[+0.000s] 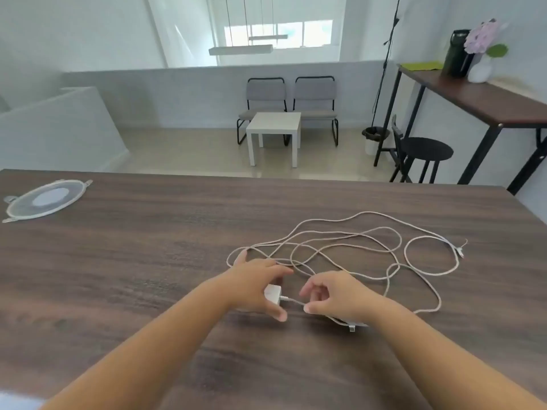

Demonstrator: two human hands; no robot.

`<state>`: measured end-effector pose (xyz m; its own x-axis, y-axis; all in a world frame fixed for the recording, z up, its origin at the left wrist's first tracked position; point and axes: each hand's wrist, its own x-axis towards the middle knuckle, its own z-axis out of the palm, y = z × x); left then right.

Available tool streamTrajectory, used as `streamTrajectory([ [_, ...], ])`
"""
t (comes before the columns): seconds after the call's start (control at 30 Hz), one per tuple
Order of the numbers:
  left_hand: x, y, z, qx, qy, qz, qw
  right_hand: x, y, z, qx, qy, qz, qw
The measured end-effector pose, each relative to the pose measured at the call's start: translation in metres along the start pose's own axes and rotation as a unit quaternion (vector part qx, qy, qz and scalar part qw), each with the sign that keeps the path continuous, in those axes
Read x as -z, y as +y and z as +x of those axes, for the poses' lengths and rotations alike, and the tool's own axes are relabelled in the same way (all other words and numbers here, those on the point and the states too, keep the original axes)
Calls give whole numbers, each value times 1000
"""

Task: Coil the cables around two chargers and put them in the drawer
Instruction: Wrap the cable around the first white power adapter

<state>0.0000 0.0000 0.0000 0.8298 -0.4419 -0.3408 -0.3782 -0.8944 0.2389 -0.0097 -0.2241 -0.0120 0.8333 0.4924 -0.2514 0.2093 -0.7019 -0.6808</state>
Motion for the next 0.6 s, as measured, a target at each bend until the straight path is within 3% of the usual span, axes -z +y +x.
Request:
streamTrajectory([
  [0.07, 0, -1, -4, -4, -8, 101, 995, -6, 2, 0, -22, 8, -21, 1000],
  [0.13, -4, -7, -5, 2, 3, 114, 993, -14, 4, -3, -24, 33, -68, 997],
  [0.27, -6, -9, -6, -16, 56, 64, 996, -18, 4, -9, -24, 85, -151, 985],
  [0.4, -11, -13, -14, 0, 144, -83, 986, -14, 6, -31, -48, 110, -73, 990],
  [0.5, -11, -14, -19, 9, 232, -239, 943, -3, 11, -50, -65, 125, -49, 989],
  [0.6, -5, -8, -21, 57, 335, -348, 874, 13, 15, -66, -72, 148, -103, 981],
])
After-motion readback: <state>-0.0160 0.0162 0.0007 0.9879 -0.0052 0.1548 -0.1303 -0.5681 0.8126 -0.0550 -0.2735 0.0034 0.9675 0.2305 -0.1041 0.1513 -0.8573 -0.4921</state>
